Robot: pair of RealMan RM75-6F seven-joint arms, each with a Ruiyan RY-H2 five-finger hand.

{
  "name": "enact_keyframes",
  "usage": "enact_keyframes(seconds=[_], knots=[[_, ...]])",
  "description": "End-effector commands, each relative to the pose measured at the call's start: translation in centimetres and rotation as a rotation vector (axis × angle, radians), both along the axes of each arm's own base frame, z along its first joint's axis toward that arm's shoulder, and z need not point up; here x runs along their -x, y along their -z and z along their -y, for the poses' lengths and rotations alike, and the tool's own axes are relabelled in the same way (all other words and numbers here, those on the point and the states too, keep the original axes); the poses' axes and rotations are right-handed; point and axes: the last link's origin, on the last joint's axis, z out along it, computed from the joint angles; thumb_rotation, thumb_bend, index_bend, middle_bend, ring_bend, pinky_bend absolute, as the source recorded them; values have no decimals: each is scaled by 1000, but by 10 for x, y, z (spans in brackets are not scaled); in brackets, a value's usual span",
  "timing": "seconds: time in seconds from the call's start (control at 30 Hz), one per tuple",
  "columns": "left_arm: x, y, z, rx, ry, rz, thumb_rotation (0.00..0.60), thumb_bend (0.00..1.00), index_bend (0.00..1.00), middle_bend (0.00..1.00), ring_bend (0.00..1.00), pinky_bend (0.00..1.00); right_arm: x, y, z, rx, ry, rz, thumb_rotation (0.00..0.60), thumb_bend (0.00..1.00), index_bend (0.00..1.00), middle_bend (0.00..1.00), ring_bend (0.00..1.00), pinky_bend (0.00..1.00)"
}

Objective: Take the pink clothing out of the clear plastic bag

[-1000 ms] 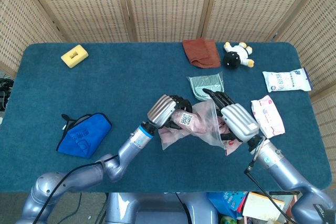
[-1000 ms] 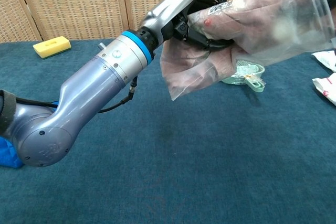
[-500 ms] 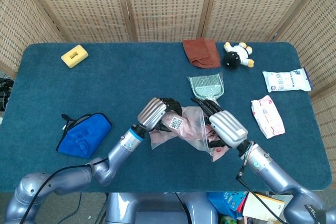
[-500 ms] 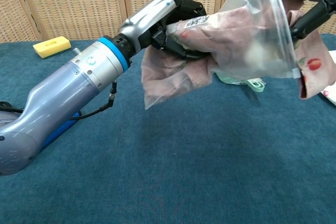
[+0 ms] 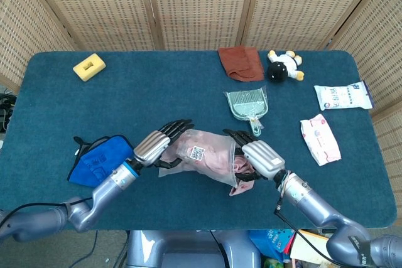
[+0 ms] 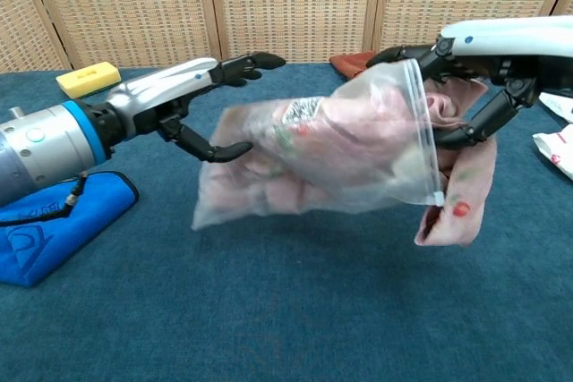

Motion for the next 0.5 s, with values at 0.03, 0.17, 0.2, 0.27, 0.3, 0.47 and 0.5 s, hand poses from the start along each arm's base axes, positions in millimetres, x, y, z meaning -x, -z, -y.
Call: enact_keyframes(seconds=[0.03, 0.17, 0.2, 0.27, 0.3, 0.47, 0.5], knots=[[18, -12, -2, -26, 0, -86, 600, 392, 0, 0, 0, 0, 14, 8, 1, -28, 18, -32, 600, 889, 682, 0, 0, 0], [26, -22, -10, -62, 11, -184, 600, 393, 0, 0, 0, 0, 22, 10, 2, -35, 23, -52, 600, 889, 682, 0, 0, 0], [27, -25, -13, -70, 12, -214, 600, 392, 0, 0, 0, 0, 24, 10, 2, -38, 24, -57, 600, 889, 682, 0, 0, 0], [29, -30, -19, -97, 13, -265, 600, 392, 0, 0, 0, 0, 28, 10, 3, -41, 24, -68, 600, 889, 682, 0, 0, 0], [31, -32, -23, -121, 22, -303, 600, 392, 0, 0, 0, 0, 30, 10, 2, -43, 24, -74, 600, 889, 682, 0, 0, 0], [28, -23, -34, -122, 33, -414, 600, 392, 0, 0, 0, 0, 33, 11, 2, -46, 15, -78, 600, 889, 682, 0, 0, 0], [27, -20, -36, -122, 38, -427, 600, 392, 0, 0, 0, 0, 33, 11, 2, -46, 13, -79, 600, 889, 682, 0, 0, 0]])
